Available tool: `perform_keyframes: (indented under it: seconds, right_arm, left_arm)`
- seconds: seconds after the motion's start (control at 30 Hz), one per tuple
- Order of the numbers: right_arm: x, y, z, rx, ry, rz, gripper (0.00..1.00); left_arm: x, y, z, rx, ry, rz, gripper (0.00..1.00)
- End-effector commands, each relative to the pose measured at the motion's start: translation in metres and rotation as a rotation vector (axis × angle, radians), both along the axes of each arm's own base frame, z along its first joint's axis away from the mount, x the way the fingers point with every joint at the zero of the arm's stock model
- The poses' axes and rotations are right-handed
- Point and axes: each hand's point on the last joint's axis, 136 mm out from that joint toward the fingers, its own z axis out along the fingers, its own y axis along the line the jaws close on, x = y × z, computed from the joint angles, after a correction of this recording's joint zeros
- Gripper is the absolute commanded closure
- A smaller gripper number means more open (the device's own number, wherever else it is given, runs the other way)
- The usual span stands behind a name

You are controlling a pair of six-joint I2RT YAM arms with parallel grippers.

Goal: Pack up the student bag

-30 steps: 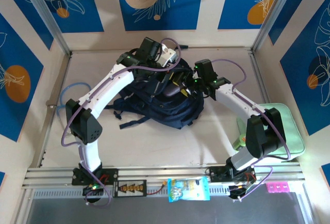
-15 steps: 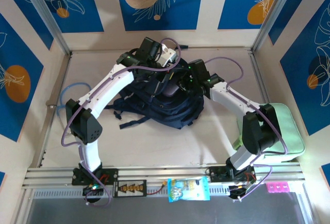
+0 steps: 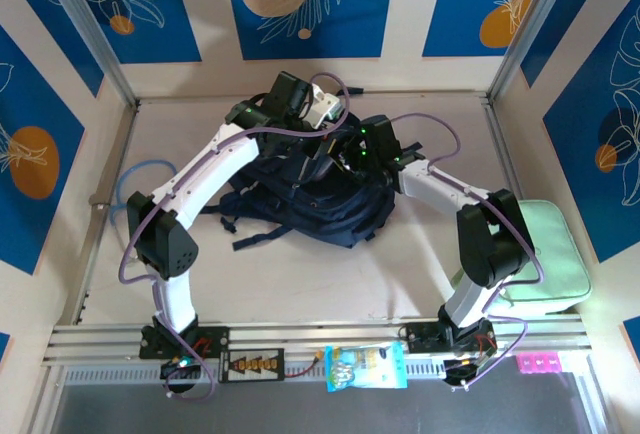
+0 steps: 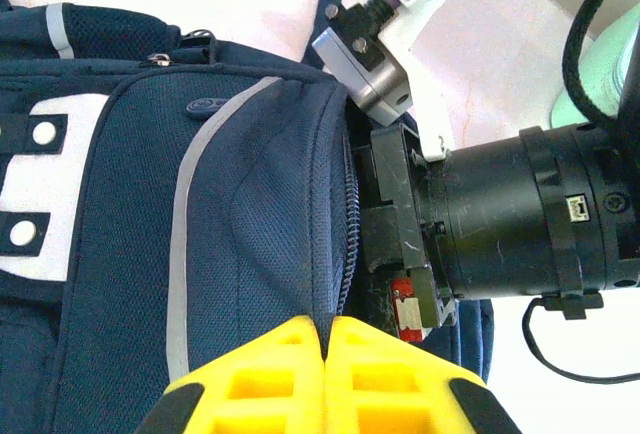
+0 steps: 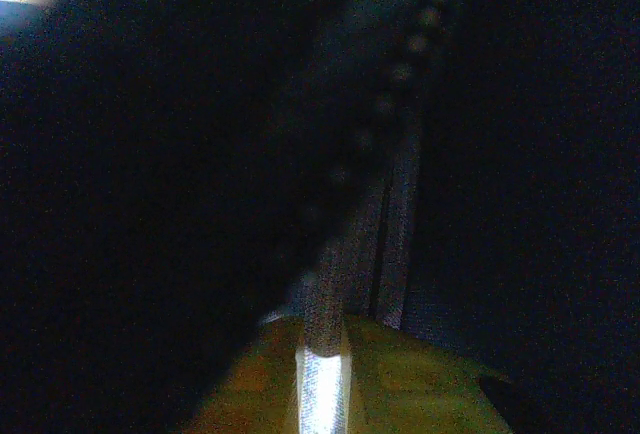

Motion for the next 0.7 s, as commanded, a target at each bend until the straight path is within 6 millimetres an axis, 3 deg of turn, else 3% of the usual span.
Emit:
perform_keyframes:
  seconds: [0.0,0.13,0.27,0.37,0.5,0.6,0.67]
  right_arm:
    - [-0.012,0.023,0.009,0.092,-0.019,0.087,0.81]
    - [-0.019,-0.005,0.021,0.091,-0.053,0.039,0.74]
    - [-0.041,-0.042,0.032,0.051,-0.073,-0.013,0.62]
    - [-0.062,-0.085,0.029,-0.067,-0.081,-0.095,0.50]
    - [-0.089,-0.137,0.021,-0.148,-0.059,-0.178,0.39]
    - [-0.100,-0.152,0.029,-0.198,-0.095,-0.169,0.31]
    - [-0.105,-0.154,0.034,-0.229,-0.118,-0.151,0.25]
  left_arm:
    - [0.003,-0.018,0.032,-0.117,-0.068,-0.041,1.00]
    - [0.002,-0.017,0.028,-0.117,-0.058,-0.045,0.99]
    - [-0.005,-0.021,0.020,-0.126,-0.024,-0.075,0.92]
    - [-0.015,-0.022,0.015,-0.154,0.009,-0.090,0.77]
    - [-0.029,-0.011,0.011,-0.188,0.021,-0.057,0.47]
    - [-0.035,0.006,0.003,-0.196,0.025,0.020,0.28]
    - [-0.036,0.023,-0.006,-0.198,0.029,0.094,0.21]
